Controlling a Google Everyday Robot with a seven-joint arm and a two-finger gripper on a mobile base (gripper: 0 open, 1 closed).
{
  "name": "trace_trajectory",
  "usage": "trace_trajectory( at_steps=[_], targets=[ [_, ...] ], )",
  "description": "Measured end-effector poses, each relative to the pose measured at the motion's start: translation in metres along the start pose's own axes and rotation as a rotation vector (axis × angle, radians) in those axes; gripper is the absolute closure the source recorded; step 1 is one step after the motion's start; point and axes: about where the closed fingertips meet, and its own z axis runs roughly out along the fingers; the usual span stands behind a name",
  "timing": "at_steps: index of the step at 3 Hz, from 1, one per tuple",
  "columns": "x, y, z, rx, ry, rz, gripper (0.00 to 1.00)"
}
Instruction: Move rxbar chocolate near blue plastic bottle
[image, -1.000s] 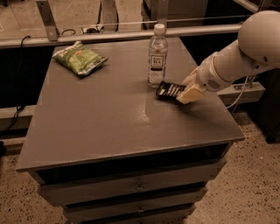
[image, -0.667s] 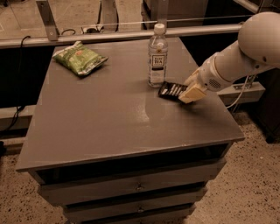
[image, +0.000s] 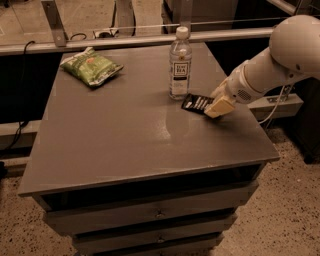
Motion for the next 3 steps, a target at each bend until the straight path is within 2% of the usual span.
trace_trajectory(
  at_steps=[1,2,3],
  targets=[
    [0.002,-0.002,0.0,0.003,0.002,0.005,0.14],
    [0.001,-0.001,-0.019,0.009,-0.024,0.011,0.0],
    [0.001,0.001,-0.056,0.015,-0.065,0.01,0.0]
  ],
)
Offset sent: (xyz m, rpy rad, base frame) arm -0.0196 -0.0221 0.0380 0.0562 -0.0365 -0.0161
